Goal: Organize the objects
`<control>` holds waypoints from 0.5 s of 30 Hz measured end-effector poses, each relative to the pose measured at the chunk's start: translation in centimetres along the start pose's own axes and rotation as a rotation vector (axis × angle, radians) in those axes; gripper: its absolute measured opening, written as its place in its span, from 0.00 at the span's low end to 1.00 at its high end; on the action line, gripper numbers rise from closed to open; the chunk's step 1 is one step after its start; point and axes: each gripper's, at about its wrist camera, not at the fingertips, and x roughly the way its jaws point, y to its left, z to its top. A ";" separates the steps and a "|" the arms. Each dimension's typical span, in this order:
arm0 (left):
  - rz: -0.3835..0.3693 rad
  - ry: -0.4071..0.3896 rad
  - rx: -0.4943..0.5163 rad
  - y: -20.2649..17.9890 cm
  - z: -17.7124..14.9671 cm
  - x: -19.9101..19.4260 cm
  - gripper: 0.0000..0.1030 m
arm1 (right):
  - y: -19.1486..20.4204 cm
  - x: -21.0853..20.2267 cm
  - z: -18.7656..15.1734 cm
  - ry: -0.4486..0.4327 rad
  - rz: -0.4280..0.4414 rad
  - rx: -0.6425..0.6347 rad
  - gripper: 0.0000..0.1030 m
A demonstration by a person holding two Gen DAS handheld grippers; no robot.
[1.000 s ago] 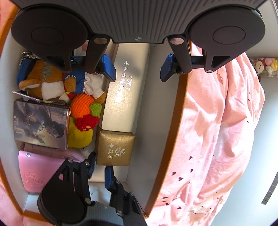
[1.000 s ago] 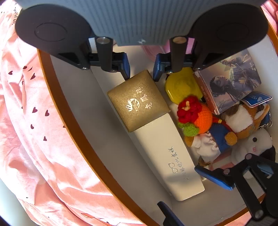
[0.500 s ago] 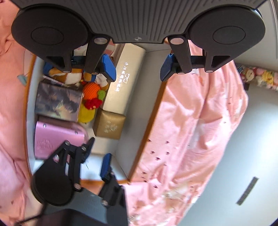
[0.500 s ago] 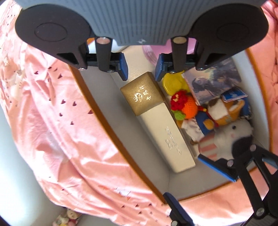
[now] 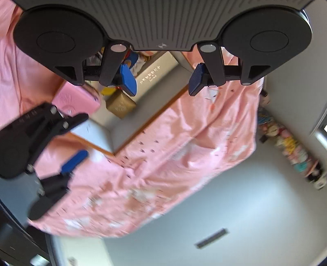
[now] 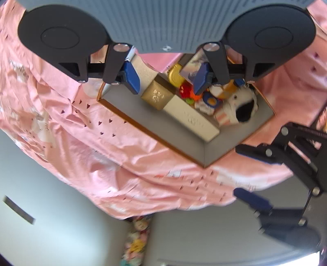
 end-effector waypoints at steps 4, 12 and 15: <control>0.040 -0.046 -0.196 -1.2 -0.8 -3.4 0.70 | 0.8 -3.0 -1.5 -0.107 -0.015 0.138 0.67; 0.133 -0.111 -0.424 -4.5 -3.7 -5.6 0.76 | 4.4 -7.0 -5.2 -0.267 -0.105 0.276 0.74; 0.157 -0.104 -0.436 -5.4 -4.7 -5.3 0.78 | 5.5 -7.6 -6.5 -0.276 -0.150 0.340 0.74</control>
